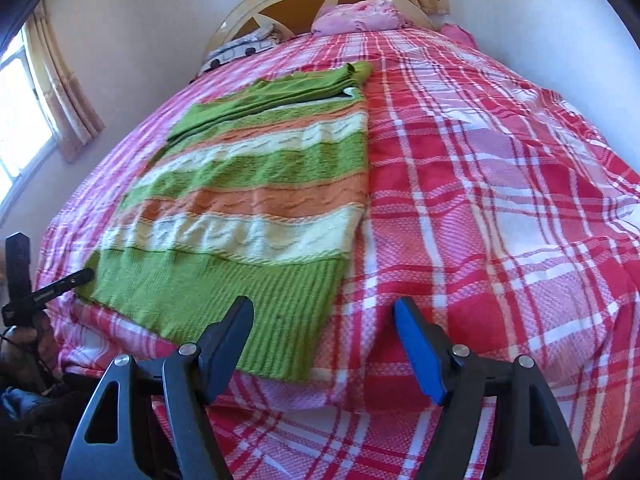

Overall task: Fold small clothes
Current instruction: 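Move the left gripper to the sweater hem and close on it, then grasp the hem with both grippers and lift it toward the collar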

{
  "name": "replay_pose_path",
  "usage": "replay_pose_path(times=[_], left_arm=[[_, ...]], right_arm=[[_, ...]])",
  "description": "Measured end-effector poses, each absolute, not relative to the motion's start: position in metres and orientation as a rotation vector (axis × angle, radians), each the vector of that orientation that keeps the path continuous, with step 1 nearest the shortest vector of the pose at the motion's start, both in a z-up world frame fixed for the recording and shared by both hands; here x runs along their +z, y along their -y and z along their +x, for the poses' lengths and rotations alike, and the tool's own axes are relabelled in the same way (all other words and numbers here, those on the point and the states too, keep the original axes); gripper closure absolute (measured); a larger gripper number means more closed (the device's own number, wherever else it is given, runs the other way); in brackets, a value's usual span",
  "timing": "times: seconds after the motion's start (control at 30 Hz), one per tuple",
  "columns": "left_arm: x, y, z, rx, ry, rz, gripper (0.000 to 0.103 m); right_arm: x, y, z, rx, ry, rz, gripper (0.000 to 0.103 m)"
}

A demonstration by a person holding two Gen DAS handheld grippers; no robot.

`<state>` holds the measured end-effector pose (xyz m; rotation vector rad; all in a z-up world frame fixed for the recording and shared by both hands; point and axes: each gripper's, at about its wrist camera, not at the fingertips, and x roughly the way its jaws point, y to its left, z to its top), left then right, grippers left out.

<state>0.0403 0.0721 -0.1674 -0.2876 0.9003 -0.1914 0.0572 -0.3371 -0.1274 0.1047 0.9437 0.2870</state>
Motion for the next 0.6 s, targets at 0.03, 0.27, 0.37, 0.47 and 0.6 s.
replay_pose_path(times=[0.03, 0.27, 0.37, 0.47, 0.6], left_arm=[[-0.167, -0.072, 0.040, -0.191, -0.899, -0.289, 0.086], [-0.166, -0.070, 0.040, -0.195, -0.890, -0.273, 0.086], [-0.167, -0.070, 0.041, -0.194, -0.891, -0.275, 0.086], [-0.166, -0.069, 0.041, -0.194, -0.887, -0.255, 0.086], [-0.168, -0.065, 0.042, -0.192, -0.894, -0.225, 0.076]], right_arm=[[-0.124, 0.334, 0.056, 0.287, -0.928, 0.092, 0.030], [-0.115, 0.325, 0.053, 0.317, -0.897, 0.079, 0.032], [-0.133, 0.327, 0.059, 0.333, -0.964, 0.121, 0.051], [-0.136, 0.329, 0.059, 0.343, -0.942, 0.144, 0.055], [-0.140, 0.326, 0.058, 0.389, -0.951, 0.176, 0.061]])
